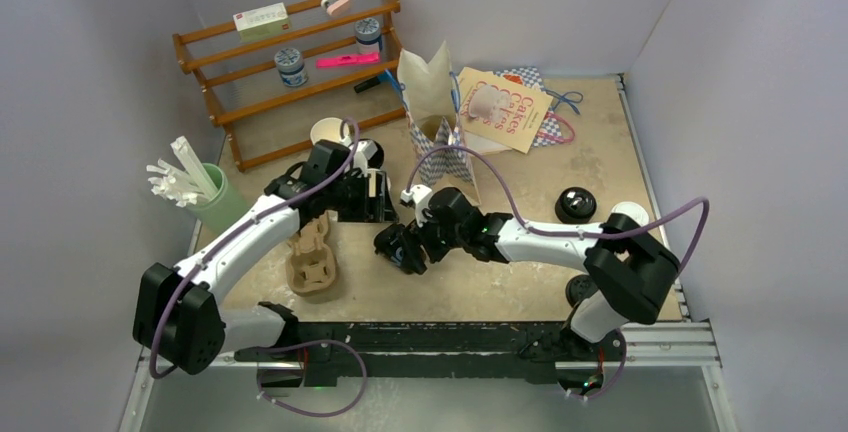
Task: Pack the takeout coffee
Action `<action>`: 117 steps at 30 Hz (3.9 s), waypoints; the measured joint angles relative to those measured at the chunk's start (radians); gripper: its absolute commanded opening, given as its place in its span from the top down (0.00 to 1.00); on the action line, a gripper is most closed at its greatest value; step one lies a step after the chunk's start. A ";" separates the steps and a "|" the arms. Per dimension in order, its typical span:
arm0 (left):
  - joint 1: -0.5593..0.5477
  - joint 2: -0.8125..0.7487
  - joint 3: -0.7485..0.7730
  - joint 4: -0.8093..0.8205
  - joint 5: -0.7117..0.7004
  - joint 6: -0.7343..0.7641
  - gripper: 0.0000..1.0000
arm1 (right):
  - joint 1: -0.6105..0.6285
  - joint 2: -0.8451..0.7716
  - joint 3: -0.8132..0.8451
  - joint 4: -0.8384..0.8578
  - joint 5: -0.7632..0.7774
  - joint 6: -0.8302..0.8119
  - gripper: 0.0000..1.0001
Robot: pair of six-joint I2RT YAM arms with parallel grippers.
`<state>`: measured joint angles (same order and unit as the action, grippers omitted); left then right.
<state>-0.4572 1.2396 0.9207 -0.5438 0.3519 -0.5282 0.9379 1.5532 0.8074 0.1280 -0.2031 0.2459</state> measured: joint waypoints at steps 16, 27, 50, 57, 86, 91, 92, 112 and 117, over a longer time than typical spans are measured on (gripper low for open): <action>0.000 0.033 -0.141 0.050 0.122 0.180 0.35 | 0.000 0.024 0.002 0.002 -0.047 -0.005 0.40; 0.004 0.042 -0.162 0.047 0.139 0.227 0.65 | 0.000 0.022 -0.012 0.014 -0.063 -0.003 0.38; -0.258 0.086 0.142 -0.227 -0.208 0.221 0.82 | 0.000 -0.374 -0.155 -0.032 0.019 0.032 0.01; -0.423 0.243 0.278 -0.403 -0.598 0.113 0.82 | 0.000 -0.624 -0.218 -0.138 0.190 0.092 0.01; -0.741 0.714 0.676 -0.709 -1.141 -0.109 0.51 | 0.019 -1.026 -0.276 -0.662 0.538 0.222 0.01; -0.745 0.714 0.676 -0.662 -1.078 -0.077 0.40 | 0.019 -1.047 -0.276 -0.670 0.554 0.225 0.01; -0.745 0.714 0.676 -0.657 -1.065 -0.075 0.38 | 0.019 -1.048 -0.276 -0.670 0.554 0.225 0.01; -0.738 0.575 0.760 -0.610 -0.817 -0.089 0.34 | 0.014 -1.012 -0.164 -0.592 0.509 0.300 0.01; -0.636 0.315 0.640 -0.501 -0.698 -0.126 0.38 | 0.006 -0.890 -0.102 -0.605 0.517 0.356 0.01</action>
<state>-1.0927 1.5547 1.5612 -1.0447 -0.3462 -0.6537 0.9443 0.6632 0.7055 -0.4774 0.3141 0.6022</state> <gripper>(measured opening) 0.649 0.985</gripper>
